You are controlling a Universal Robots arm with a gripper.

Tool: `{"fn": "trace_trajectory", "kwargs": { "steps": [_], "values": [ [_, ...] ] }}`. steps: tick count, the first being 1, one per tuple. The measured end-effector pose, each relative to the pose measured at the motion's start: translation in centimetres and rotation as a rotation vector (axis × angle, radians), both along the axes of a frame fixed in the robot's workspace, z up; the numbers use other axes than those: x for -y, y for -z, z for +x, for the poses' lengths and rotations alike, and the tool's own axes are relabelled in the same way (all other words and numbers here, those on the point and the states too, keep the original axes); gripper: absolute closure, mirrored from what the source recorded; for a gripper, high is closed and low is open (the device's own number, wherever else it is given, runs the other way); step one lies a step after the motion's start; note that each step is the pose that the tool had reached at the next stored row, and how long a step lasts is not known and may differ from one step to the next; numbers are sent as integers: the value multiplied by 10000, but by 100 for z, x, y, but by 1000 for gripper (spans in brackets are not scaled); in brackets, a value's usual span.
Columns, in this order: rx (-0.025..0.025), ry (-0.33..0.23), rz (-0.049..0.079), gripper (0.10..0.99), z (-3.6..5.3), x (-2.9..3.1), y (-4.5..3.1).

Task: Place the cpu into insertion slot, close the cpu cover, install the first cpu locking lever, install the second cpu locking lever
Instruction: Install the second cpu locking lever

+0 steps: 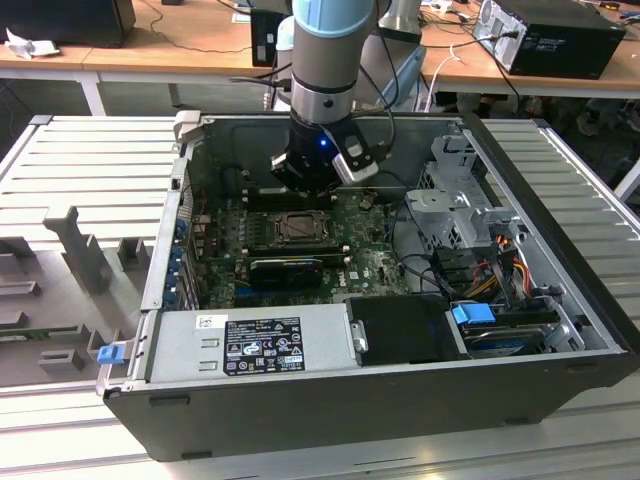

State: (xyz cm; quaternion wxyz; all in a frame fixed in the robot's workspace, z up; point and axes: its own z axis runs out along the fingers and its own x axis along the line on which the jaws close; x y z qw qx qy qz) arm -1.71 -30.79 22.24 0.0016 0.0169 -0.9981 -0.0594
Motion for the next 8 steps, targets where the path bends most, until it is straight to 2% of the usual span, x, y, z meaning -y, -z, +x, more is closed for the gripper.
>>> {"fn": "trace_trajectory", "kwargs": {
  "steps": [8],
  "values": [
    [0,-1,-1,980,0,3,-60]
  ]
}}
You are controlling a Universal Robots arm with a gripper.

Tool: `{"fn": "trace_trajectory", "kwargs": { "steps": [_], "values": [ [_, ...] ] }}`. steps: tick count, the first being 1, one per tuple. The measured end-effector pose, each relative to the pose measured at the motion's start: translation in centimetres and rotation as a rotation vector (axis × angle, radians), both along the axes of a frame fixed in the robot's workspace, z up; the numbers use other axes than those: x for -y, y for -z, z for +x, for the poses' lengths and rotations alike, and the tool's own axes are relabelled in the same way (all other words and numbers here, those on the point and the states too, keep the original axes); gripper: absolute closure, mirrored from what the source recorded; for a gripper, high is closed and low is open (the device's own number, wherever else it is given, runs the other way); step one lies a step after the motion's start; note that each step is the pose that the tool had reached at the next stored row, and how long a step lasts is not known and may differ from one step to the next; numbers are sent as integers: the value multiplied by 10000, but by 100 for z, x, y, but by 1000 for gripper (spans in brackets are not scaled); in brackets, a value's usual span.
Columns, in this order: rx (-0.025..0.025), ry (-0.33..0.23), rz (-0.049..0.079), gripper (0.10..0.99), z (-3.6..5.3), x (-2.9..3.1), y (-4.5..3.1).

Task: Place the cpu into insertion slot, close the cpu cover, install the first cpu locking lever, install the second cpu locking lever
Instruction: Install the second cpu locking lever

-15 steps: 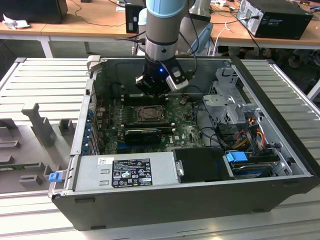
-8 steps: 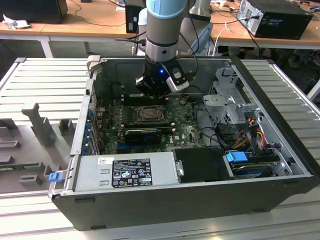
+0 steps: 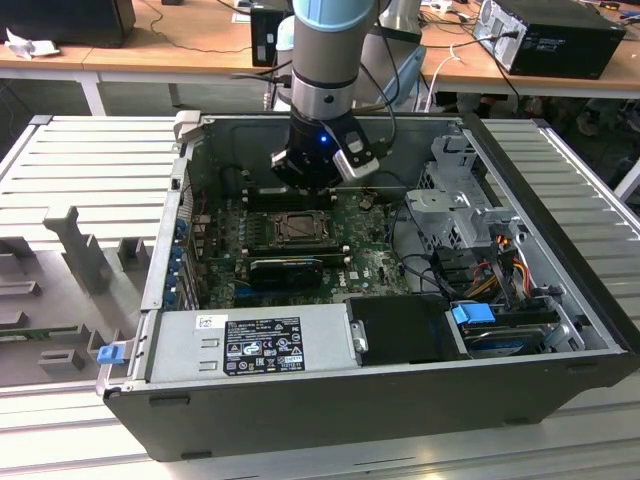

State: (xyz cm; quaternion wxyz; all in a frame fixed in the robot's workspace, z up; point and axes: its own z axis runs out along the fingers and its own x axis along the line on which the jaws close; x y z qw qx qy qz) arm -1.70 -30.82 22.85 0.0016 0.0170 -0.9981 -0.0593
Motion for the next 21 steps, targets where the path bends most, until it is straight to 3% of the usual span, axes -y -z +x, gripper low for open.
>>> {"fn": "trace_trajectory", "kwargs": {
  "steps": [21],
  "values": [
    [-1,1,-2,980,0,145,-18]
  ]
}}
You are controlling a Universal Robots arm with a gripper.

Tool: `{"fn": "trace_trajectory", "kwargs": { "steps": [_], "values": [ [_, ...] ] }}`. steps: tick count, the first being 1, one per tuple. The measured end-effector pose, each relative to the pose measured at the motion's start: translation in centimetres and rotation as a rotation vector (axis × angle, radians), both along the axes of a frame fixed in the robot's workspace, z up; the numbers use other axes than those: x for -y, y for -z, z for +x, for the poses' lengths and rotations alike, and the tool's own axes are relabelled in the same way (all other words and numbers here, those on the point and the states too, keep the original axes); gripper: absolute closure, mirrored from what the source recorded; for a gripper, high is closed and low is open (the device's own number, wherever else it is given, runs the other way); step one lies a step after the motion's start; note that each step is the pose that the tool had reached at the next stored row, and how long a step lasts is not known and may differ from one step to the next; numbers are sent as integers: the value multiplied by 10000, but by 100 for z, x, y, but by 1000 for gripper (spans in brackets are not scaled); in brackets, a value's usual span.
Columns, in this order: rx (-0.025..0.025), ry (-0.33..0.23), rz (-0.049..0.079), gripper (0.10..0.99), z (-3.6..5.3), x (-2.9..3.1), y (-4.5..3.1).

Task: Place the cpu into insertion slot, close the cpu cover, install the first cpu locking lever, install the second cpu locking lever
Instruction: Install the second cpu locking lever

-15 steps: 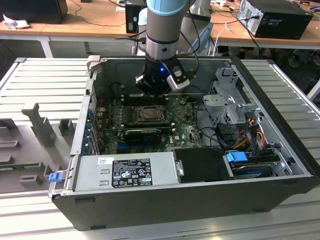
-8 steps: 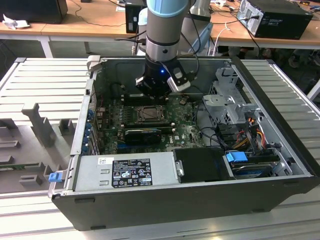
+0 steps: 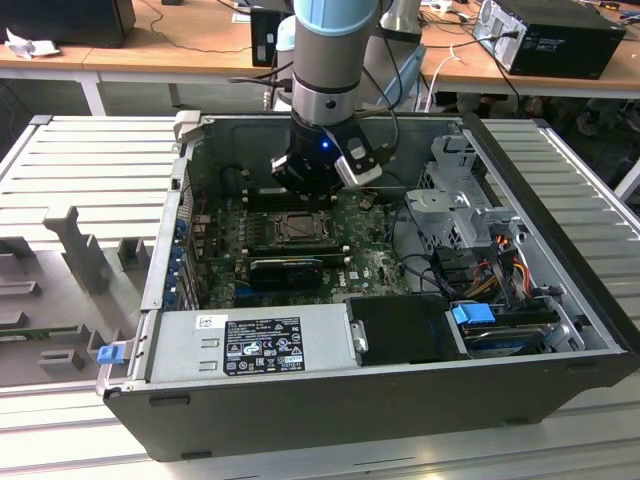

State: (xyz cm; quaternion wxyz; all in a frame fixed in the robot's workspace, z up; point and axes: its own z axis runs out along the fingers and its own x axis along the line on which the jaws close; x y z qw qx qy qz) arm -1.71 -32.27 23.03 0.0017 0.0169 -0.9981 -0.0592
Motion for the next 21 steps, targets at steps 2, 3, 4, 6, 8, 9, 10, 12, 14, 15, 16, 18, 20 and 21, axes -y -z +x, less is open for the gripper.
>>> {"fn": "trace_trajectory", "kwargs": {
  "steps": [2,3,4,6,8,9,10,12,14,15,16,18,20,21],
  "values": [
    [1,-1,0,980,0,3,-56],
    [1,-1,0,980,0,3,-89],
    [1,-3,1,980,1,4,-115],
    [1,-2,1,980,1,18,-117],
    [1,-2,1,980,1,36,-117],
    [1,-2,1,980,1,47,-117],
    [0,-1,0,980,0,63,-118],
    [-1,0,-2,980,0,83,-124],
    [1,-1,-1,980,0,84,-171],
    [1,-2,-1,980,1,84,-191],
    [1,-2,-1,980,0,85,-211],
    [1,-4,2,980,1,95,-220],
    [1,-1,0,980,0,135,-221],
    [0,-2,-1,980,1,156,-221]
  ]
}}
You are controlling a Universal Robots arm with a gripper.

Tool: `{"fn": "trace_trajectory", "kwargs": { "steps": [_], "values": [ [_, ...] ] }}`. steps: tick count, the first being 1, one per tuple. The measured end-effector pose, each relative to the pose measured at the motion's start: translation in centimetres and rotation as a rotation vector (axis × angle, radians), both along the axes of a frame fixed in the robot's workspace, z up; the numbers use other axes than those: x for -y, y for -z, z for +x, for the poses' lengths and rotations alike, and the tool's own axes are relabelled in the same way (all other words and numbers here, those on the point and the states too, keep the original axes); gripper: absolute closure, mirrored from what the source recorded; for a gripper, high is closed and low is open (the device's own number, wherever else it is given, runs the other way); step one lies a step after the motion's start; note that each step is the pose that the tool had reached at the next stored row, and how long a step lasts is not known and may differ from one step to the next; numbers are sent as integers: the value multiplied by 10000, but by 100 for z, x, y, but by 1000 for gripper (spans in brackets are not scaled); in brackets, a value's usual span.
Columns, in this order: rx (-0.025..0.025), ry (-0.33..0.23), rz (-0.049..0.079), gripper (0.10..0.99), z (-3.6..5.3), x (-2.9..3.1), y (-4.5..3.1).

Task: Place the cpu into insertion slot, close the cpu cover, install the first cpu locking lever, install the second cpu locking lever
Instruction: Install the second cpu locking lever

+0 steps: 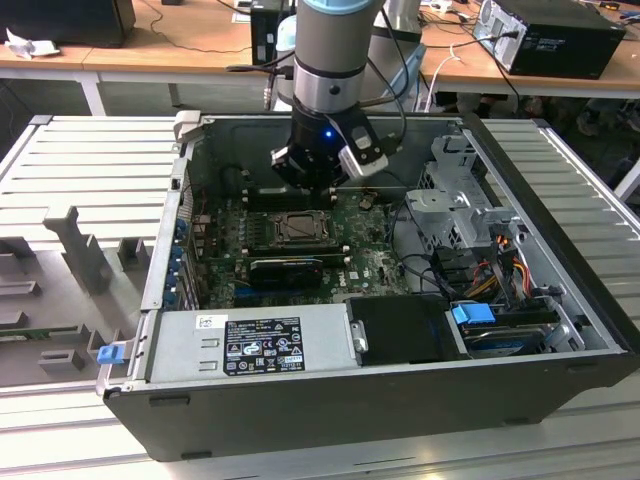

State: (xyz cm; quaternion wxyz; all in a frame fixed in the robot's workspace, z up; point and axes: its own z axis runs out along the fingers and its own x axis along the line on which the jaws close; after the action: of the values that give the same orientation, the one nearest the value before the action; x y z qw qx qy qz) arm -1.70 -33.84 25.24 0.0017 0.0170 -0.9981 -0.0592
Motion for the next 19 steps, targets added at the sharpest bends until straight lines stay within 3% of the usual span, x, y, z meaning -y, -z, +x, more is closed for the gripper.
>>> {"fn": "trace_trajectory", "kwargs": {
  "steps": [7,12,19],
  "values": [
    [0,0,1,980,0,89,-3],
    [0,1,1,980,0,138,-57],
    [0,0,0,980,0,264,-58]
  ]
}}
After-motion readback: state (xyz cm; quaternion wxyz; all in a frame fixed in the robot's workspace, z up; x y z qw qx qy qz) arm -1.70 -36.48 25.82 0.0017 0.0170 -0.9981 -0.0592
